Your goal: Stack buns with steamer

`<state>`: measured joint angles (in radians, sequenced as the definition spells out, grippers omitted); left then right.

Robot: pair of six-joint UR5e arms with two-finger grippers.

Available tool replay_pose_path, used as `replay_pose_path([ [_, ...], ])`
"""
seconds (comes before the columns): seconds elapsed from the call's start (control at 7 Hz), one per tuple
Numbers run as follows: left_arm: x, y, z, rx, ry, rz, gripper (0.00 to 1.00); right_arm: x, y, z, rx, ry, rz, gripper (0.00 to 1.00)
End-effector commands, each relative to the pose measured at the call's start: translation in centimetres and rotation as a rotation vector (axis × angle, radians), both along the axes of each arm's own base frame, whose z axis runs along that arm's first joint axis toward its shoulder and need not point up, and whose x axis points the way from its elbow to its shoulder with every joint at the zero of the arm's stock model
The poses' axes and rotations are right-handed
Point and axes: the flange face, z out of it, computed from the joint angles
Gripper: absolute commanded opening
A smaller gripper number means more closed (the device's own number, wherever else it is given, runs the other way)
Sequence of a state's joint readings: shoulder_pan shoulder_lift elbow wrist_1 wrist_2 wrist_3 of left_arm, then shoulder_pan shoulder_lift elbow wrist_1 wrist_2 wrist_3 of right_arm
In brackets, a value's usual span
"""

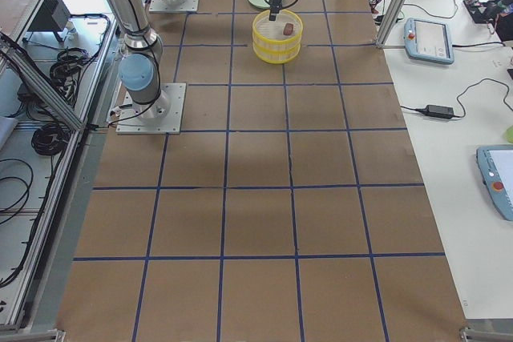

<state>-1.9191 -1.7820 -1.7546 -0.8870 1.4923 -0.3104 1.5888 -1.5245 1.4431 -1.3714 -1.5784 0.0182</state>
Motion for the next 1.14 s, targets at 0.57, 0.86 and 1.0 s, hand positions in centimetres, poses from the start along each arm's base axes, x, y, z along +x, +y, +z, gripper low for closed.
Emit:
replay_pose_path([
  [0.57, 16.2, 0.5, 14.8, 0.22, -0.129, -0.136, 1.0, 0.0, 1.4, -1.0, 0.02, 0.004, 0.036, 1.0],
  [0.86, 17.3, 1.8, 13.7, 0.275, -0.121, -0.097, 1.0, 0.0, 1.4, -2.0, 0.042, -0.002, 0.043, 1.0],
  [1.0, 17.4, 2.0, 13.5, 0.281, -0.116, -0.082, 1.0, -0.1, 1.4, -2.0, 0.04, 0.003, 0.039, 1.0],
])
